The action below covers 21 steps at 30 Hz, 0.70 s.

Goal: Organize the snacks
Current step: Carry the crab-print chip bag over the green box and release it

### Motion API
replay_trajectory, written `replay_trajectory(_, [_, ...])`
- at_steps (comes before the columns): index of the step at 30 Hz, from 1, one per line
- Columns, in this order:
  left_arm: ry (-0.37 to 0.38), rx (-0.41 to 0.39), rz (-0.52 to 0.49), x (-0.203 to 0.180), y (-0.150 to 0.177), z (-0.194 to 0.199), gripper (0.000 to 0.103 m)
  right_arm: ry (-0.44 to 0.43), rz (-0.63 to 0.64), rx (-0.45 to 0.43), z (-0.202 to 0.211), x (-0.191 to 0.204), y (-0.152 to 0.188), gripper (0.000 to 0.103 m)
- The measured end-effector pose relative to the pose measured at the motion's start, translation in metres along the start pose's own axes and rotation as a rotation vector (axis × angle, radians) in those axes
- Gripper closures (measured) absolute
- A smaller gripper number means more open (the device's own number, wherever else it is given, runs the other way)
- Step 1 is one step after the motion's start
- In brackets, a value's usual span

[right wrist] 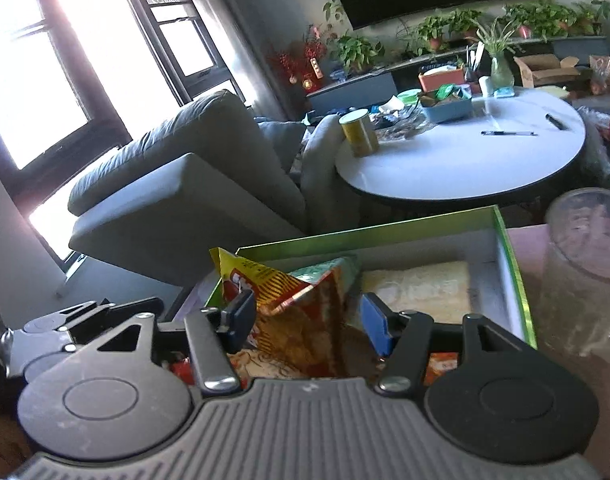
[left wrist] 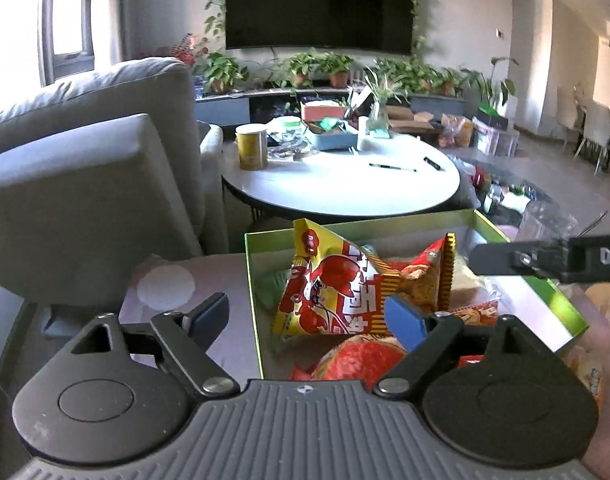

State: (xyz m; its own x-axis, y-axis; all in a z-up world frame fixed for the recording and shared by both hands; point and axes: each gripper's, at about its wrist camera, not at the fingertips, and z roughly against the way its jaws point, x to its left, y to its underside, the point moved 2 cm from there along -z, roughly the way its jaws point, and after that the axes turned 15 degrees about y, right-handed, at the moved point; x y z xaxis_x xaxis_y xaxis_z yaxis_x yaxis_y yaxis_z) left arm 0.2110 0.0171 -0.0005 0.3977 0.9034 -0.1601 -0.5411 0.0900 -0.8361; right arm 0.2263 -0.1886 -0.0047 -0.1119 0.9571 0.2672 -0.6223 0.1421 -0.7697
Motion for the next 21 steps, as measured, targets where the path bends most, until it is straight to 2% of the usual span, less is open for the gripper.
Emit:
replay_trajectory(7, [-0.003, -0.006, -0.037, -0.016, 0.015, 0.026, 0.011, -0.024, -0.004, -0.028, 0.035, -0.011, 0.013, 0.044])
replay_trajectory(10, [0.010, -0.015, -0.032, -0.023, 0.027, 0.039, 0.005, -0.015, 0.003, -0.047, 0.053, -0.017, 0.021, 0.044])
replay_trajectory(13, [0.022, -0.014, -0.032, -0.031, 0.043, 0.049, 0.004, -0.005, 0.003, -0.064, 0.068, -0.023, 0.032, 0.044])
replay_trajectory(21, [0.041, 0.052, -0.036, -0.050, 0.090, 0.063, 0.004, -0.013, -0.007, -0.013, 0.083, -0.034, 0.072, 0.044])
